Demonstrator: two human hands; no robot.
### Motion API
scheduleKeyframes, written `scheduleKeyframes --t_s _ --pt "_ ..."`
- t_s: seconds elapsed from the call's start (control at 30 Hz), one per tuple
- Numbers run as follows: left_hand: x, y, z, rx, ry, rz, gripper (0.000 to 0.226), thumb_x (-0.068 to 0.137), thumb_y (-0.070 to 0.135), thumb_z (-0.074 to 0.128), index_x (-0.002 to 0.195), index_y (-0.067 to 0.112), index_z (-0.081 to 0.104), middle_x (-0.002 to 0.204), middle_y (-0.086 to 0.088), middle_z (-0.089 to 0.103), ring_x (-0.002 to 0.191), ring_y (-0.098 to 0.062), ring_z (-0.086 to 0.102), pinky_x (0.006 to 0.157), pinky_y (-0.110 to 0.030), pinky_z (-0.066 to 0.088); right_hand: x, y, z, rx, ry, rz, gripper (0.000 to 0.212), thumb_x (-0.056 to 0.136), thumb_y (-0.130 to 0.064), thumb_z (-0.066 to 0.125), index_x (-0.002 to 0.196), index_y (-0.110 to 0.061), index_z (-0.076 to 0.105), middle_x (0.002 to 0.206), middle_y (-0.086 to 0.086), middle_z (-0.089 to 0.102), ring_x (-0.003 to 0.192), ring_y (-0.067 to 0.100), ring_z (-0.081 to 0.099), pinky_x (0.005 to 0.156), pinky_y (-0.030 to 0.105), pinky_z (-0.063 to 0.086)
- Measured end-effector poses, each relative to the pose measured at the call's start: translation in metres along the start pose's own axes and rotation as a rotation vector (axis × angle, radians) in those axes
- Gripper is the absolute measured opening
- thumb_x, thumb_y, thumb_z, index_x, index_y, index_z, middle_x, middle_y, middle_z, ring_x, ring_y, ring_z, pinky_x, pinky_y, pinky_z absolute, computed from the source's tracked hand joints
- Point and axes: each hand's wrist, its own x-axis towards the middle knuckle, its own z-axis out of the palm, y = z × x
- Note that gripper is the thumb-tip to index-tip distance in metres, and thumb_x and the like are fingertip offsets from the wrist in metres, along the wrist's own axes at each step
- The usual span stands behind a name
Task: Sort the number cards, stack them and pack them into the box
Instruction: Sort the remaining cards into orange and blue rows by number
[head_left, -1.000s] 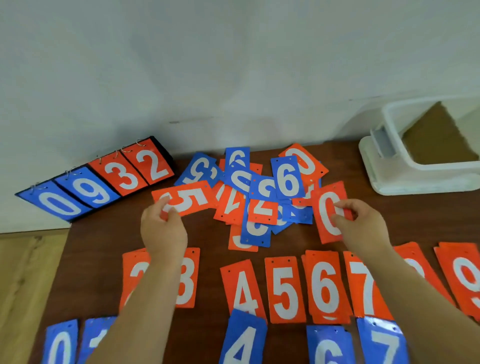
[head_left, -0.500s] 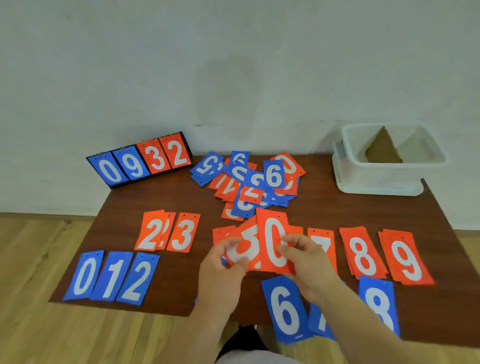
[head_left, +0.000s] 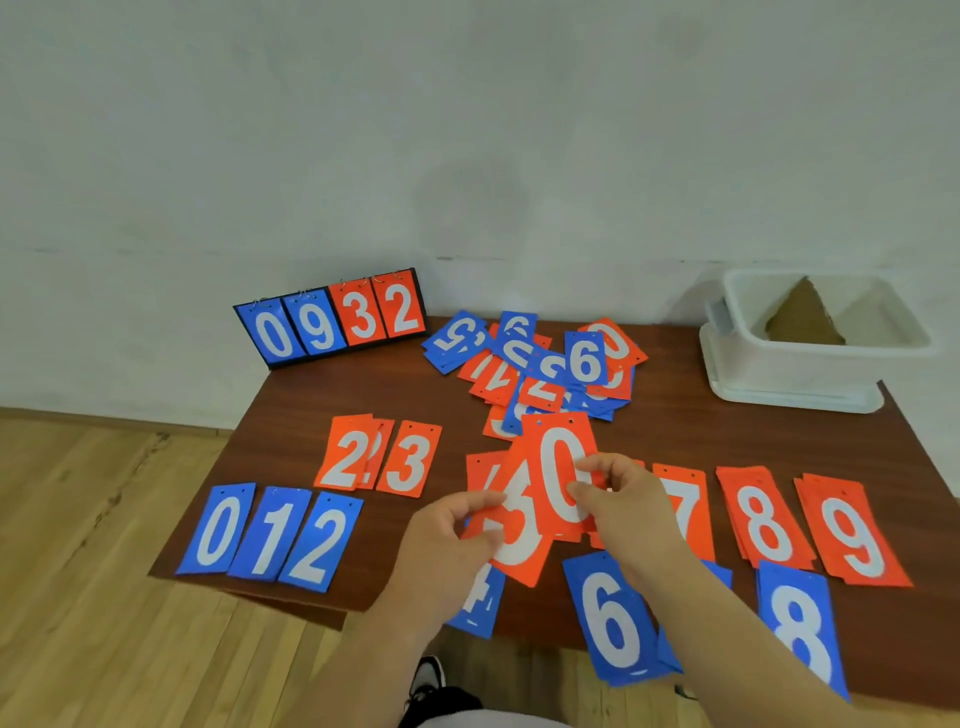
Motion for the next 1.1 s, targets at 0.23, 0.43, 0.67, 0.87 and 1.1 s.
scheduleKeyframes --t_s 0.23,0.43,0.67,0.87,1.1 --pt "0.056 -0.019 -0.097 0.132 0.247 0.033 0.031 0.098 0.018 0.065 0.125 0.033 0.07 0.127 0.011 0.059 0.115 -0.017 0.061 0.073 -0.019 0.058 0.032 -0.005 0.05 -0.148 0.226 -0.038 0.021 0.099 -0.013 0.061 0.112 -0.028 0.068 0.09 0.0 0.069 0.044 0.008 0.052 0.04 0.024 0.044" --pt "0.111 -0.031 -0.133 0.202 0.147 0.009 0.032 0.099 0.008 0.059 0.119 0.029 0.072 0.11 0.022 0.064 0.064 0.003 0.062 0.055 -0.01 0.049 0.039 0.006 0.062 -0.187 0.434 0.025 0.027 0.099 -0.012 0.059 0.119 -0.028 0.066 0.095 -0.004 0.066 0.064 0.018 0.061 0.051 0.033 0.051" --pt "0.149 -0.036 -0.052 0.38 -0.145 0.057 0.036 0.1 0.014 0.061 0.131 0.031 0.065 0.134 0.009 0.059 0.112 -0.004 0.056 0.079 -0.012 0.044 0.01 0.04 0.016 -0.188 0.502 0.153 0.027 0.1 -0.017 0.061 0.122 -0.034 0.06 0.11 -0.005 0.063 0.09 0.017 0.066 0.077 0.045 0.062" --pt "0.17 -0.052 0.035 0.526 -0.209 0.065 0.031 0.098 0.015 0.062 0.125 0.029 0.065 0.124 0.012 0.06 0.11 -0.009 0.059 0.067 -0.011 0.042 0.013 0.063 -0.025 -0.229 0.423 0.191 0.03 0.099 -0.018 0.063 0.124 -0.034 0.057 0.103 -0.016 0.06 0.08 0.003 0.062 0.056 0.02 0.054" --pt "0.171 -0.067 0.082 0.858 -0.107 0.075 0.029 0.094 0.03 0.066 0.123 0.032 0.066 0.126 0.002 0.051 0.117 -0.02 0.055 0.092 -0.033 0.053 0.038 0.08 -0.061 -0.307 0.261 0.19 0.033 0.099 -0.023 0.063 0.128 -0.038 0.056 0.118 -0.011 0.059 0.102 0.012 0.061 0.064 0.018 0.055"
